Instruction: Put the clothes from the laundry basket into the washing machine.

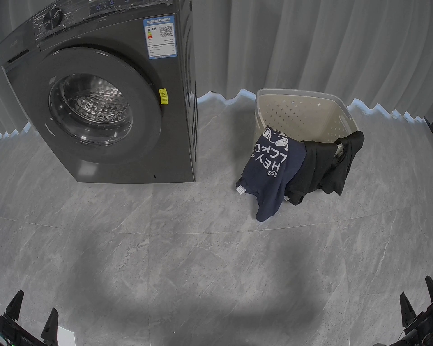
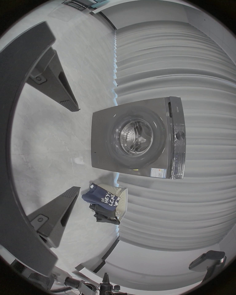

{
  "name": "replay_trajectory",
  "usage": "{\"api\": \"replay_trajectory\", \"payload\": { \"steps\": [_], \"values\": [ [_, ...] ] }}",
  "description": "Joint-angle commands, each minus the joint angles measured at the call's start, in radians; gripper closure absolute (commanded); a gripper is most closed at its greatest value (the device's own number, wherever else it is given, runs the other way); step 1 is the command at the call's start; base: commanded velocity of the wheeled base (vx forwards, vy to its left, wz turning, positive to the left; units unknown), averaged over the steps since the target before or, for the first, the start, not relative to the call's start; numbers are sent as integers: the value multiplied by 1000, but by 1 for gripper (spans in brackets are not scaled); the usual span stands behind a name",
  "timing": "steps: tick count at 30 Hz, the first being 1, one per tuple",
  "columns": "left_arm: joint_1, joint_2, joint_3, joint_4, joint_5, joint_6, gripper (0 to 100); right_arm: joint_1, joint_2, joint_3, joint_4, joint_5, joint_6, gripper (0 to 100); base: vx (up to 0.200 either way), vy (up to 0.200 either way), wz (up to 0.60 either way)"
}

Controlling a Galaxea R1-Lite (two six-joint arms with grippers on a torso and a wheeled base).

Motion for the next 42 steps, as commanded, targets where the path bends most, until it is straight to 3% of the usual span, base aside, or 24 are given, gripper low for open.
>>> {"api": "replay_trajectory", "payload": {
  "steps": [1, 7, 14, 28, 34, 42],
  "values": [
    [0, -15, 18, -1, 0, 0, 0, 0, -16, 16, 0, 0, 0, 0, 0, -200, 0],
    [0, -15, 18, -1, 0, -3, 0, 0, -16, 16, 0, 0, 1, 0, 0, -200, 0],
    [0, -15, 18, -1, 2, 1, 0, 0, -16, 16, 0, 1, 0, 0, 0, 0, 0],
    [0, -15, 18, -1, 2, -3, 0, 0, -16, 16, 0, 1, 1, 0, 0, -200, 0],
    [0, -15, 18, -1, 3, -5, 0, 0, -16, 16, 0, 1, 1, 0, 0, 0, 0],
    [0, -15, 18, -1, 2, -2, 0, 0, -16, 16, 0, 1, 1, 0, 200, 0, 0]
  ]
}}
